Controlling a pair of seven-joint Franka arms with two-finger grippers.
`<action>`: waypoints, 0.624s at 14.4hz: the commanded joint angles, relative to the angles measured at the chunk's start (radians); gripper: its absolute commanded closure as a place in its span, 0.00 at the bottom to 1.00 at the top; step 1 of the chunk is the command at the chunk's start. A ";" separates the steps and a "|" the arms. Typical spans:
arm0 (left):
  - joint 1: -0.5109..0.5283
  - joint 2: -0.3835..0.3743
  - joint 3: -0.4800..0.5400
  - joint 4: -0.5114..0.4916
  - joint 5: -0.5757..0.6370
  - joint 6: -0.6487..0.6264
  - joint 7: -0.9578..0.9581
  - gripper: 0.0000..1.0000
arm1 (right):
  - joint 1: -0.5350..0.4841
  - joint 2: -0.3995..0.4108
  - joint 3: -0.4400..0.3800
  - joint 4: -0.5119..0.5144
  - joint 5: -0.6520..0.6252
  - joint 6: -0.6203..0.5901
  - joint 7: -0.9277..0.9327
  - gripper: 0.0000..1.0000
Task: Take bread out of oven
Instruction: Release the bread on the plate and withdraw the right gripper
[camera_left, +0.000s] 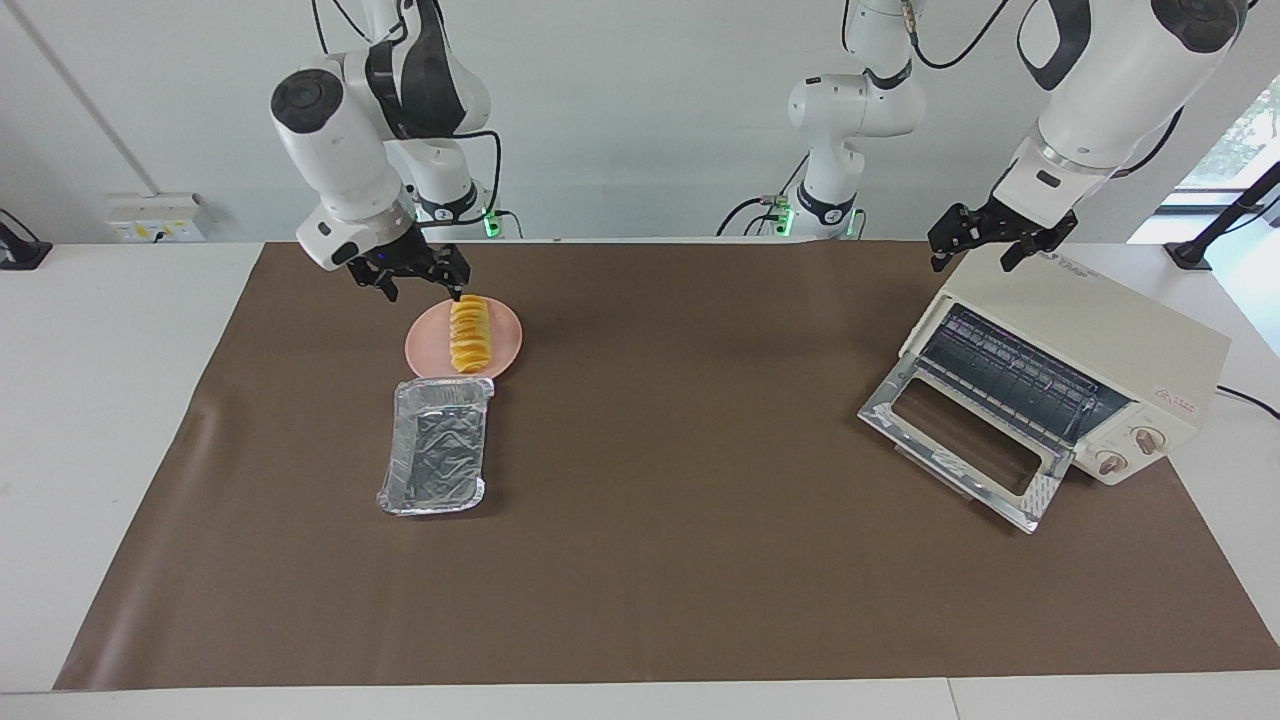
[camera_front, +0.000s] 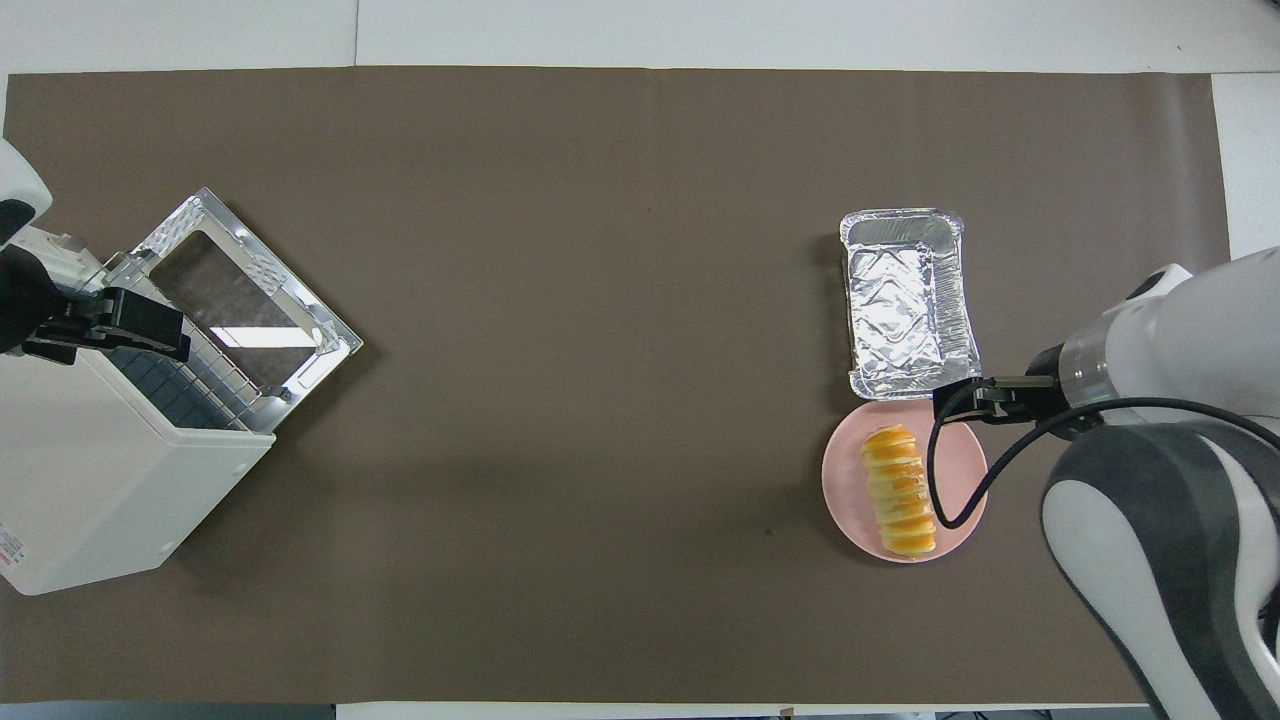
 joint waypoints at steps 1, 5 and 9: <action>0.011 -0.016 -0.007 -0.012 -0.011 0.010 -0.008 0.00 | -0.042 0.032 0.005 0.150 -0.006 -0.110 -0.026 0.00; 0.011 -0.016 -0.007 -0.012 -0.013 0.010 -0.007 0.00 | -0.056 0.086 0.005 0.335 -0.098 -0.212 -0.072 0.00; 0.011 -0.016 -0.007 -0.012 -0.013 0.010 -0.008 0.00 | -0.090 0.130 0.001 0.411 -0.103 -0.213 -0.123 0.00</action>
